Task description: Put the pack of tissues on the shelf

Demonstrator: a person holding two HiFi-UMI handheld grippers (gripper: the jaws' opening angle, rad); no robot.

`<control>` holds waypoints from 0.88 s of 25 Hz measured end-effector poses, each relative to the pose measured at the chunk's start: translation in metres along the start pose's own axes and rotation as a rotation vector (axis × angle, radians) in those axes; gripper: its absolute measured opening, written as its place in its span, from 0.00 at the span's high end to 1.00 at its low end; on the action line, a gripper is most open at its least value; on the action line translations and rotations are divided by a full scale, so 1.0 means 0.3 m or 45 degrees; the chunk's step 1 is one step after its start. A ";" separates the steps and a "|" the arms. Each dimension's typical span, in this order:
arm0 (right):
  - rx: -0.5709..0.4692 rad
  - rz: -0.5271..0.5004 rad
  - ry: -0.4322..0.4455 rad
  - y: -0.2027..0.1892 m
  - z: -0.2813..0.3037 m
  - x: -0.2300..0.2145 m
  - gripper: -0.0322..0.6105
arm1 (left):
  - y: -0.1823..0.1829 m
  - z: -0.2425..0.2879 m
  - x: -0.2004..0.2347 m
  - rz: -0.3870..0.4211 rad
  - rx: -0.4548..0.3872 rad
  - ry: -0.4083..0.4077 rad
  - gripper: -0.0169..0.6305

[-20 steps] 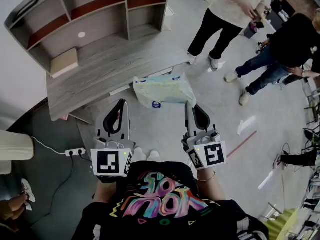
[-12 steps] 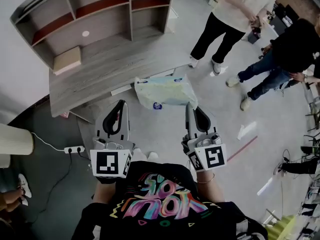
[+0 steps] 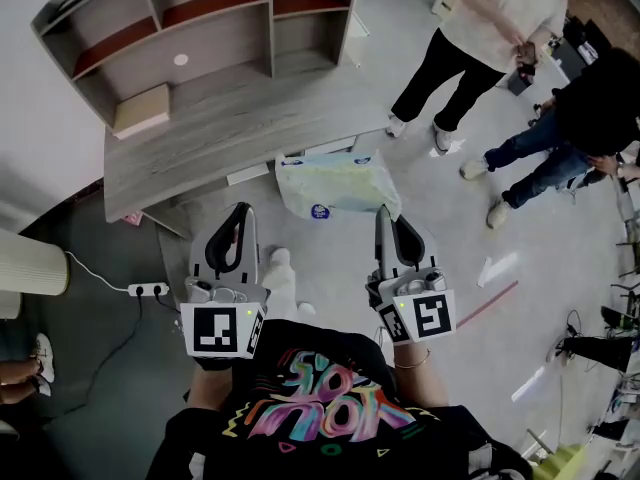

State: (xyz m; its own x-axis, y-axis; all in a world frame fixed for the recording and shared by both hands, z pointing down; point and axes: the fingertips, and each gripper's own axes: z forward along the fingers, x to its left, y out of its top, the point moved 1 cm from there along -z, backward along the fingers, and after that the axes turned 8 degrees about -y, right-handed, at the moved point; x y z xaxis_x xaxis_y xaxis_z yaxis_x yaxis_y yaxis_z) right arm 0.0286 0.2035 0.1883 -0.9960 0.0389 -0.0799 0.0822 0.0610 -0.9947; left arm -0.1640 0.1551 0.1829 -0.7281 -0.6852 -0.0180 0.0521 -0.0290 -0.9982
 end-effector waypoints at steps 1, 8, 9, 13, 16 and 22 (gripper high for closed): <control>-0.001 0.004 0.000 -0.006 0.001 0.000 0.92 | -0.005 0.001 0.002 0.003 0.001 0.002 0.92; 0.012 0.024 -0.020 -0.060 0.053 -0.032 0.92 | -0.036 0.073 0.025 0.012 0.009 -0.015 0.92; 0.014 0.026 -0.024 -0.074 0.076 -0.044 0.92 | -0.048 0.101 0.036 0.013 0.012 -0.020 0.92; 0.023 0.027 -0.048 -0.130 0.216 -0.090 0.92 | -0.083 0.251 0.111 -0.017 -0.001 -0.041 0.92; 0.017 0.023 -0.061 -0.110 0.385 -0.116 0.92 | -0.032 0.404 0.216 -0.064 -0.040 -0.038 0.92; -0.001 0.013 -0.115 -0.061 0.807 -0.173 0.92 | 0.048 0.754 0.474 -0.061 -0.052 -0.096 0.92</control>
State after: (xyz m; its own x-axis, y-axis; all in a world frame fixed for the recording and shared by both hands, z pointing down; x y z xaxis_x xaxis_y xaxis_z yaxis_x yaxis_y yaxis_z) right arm 0.0705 -0.0411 0.1952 -0.9942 -0.0507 -0.0952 0.0920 0.0621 -0.9938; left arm -0.1124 -0.1073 0.1788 -0.6754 -0.7368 0.0322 -0.0106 -0.0339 -0.9994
